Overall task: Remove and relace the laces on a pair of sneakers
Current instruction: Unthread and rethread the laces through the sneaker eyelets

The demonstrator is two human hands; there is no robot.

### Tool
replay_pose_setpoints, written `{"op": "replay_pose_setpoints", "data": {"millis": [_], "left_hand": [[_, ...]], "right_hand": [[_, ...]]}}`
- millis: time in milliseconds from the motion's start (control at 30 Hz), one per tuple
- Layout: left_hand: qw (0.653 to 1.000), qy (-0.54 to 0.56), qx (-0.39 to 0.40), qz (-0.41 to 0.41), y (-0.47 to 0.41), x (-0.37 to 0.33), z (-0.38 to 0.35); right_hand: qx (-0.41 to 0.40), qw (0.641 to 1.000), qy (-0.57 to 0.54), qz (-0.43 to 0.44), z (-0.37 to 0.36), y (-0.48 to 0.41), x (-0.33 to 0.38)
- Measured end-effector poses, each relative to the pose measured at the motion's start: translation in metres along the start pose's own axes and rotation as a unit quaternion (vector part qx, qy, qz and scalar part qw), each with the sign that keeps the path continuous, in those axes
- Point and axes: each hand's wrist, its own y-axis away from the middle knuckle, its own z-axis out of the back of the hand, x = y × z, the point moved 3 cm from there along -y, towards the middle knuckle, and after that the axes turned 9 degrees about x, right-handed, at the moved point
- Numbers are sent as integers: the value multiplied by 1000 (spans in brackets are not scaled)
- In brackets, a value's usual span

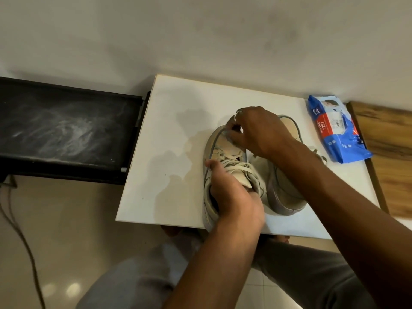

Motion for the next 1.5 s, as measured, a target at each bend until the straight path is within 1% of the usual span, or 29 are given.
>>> {"op": "replay_pose_setpoints", "data": {"millis": [67,133,200,267,300,333,400,467,500,533,600,633,667,700,767,800,833,933,967,1000,1067,1133,1167,1267,1300,1333,1400,1467,1500], "left_hand": [[1000,3,7,2,1,0,-1],[1000,4,10,7,0,0,0],[1000,1,10,8,1,1,0],[1000,1,5,2,1,1,0],[1000,4,4,0,1,1,0],[1000,9,7,-2,0,0,-1],[1000,14,17,-3,0,0,-1],[1000,13,18,-2,0,0,-1],[1000,12,17,-2,0,0,-1],[1000,11,16,-6,0,0,-1],[1000,19,10,-15,0,0,-2],[1000,23,9,-16,0,0,-3],[1000,25,10,-15,0,0,-3],[1000,25,12,-14,1,0,-3],[1000,20,15,-10,1,1,-3],[1000,17,15,-8,1,1,-2],[1000,18,15,-9,1,1,-2],[999,27,17,-25,0,1,-2],[999,28,15,-27,0,0,-3],[999,28,15,-27,1,0,-3],[999,29,19,-24,3,0,-5],[999,27,20,-19,3,1,-4],[999,25,20,-17,3,1,-4],[999,31,22,-19,1,1,-4],[999,33,21,-21,1,0,-4],[999,34,21,-24,1,0,-4],[999,36,21,-27,1,0,-5],[999,39,24,-28,0,1,-5],[999,39,25,-28,-1,2,-5]], "right_hand": [[73,995,-58,35,0,2,7],[128,989,-63,30,4,4,2],[100,994,-45,-5,8,4,-7],[21,999,6,-37,6,4,-8],[-7,999,15,-30,4,4,-4],[-12,1000,8,-12,1,4,2],[45,998,-33,15,1,5,8],[112,993,-42,6,5,6,3],[120,992,-38,-8,7,6,-1],[107,993,-32,-27,8,6,-5],[32,998,3,-56,5,5,-7],[3,998,16,-53,3,5,-5],[2,999,14,-41,1,5,-2],[25,999,-8,-26,-1,5,1],[99,993,-66,-9,1,7,2],[117,990,-75,-11,3,8,1],[111,991,-66,-20,3,8,0],[5,998,18,-52,1,7,-5],[-9,999,20,-49,0,7,-3],[3,999,2,-38,-1,7,-1],[72,995,-61,-19,0,9,3],[114,990,-79,-20,3,10,3],[107,992,-65,-29,4,9,2],[6,998,5,-55,2,7,-3],[-12,998,9,-54,0,7,-2],[-11,999,1,-43,-1,7,-1],[38,998,-45,-21,-3,7,2],[96,992,-77,-25,-1,8,2],[101,992,-74,-33,1,8,1]]}}
